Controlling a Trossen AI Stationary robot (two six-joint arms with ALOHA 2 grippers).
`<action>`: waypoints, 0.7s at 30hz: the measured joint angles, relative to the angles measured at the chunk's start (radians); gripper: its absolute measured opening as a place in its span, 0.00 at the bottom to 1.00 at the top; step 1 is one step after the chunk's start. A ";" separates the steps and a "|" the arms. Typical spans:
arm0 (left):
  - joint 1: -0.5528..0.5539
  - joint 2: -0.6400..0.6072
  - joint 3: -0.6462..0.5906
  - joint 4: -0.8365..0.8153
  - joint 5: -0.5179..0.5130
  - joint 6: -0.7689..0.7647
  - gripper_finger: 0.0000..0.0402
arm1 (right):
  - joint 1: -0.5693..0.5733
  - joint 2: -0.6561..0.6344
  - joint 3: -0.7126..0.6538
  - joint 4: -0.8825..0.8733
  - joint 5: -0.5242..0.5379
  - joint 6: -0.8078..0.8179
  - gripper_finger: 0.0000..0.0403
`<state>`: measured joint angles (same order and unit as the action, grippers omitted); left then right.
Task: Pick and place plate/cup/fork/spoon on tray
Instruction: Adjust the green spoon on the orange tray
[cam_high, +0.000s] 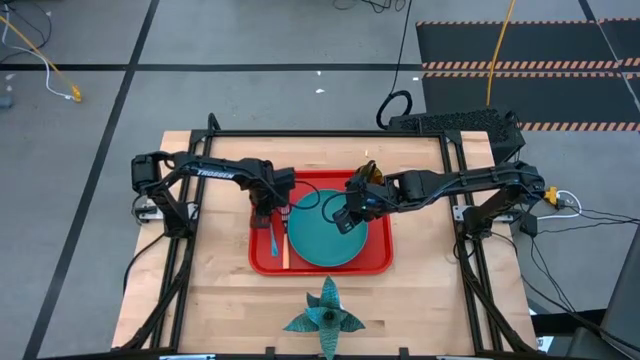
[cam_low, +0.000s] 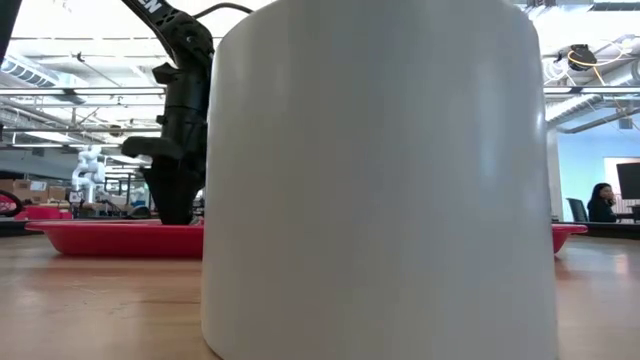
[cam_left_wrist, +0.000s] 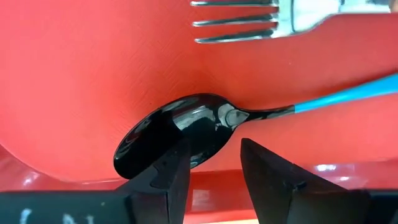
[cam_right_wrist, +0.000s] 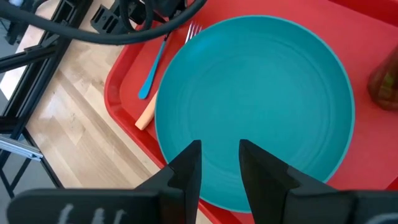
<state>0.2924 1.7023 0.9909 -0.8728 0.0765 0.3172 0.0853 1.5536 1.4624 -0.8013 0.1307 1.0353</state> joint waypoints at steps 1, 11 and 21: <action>0.000 0.000 0.000 -0.005 0.000 0.014 0.36 | 0.000 0.000 0.000 0.000 0.000 0.000 0.25; 0.000 0.000 0.000 -0.045 0.001 0.117 0.36 | 0.000 0.000 0.000 0.000 0.000 0.000 0.25; 0.000 0.000 0.000 -0.040 0.001 0.183 0.36 | 0.000 0.000 0.000 0.000 0.000 0.001 0.25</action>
<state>0.2924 1.7020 0.9913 -0.9126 0.0776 0.5001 0.0853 1.5536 1.4624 -0.8013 0.1307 1.0359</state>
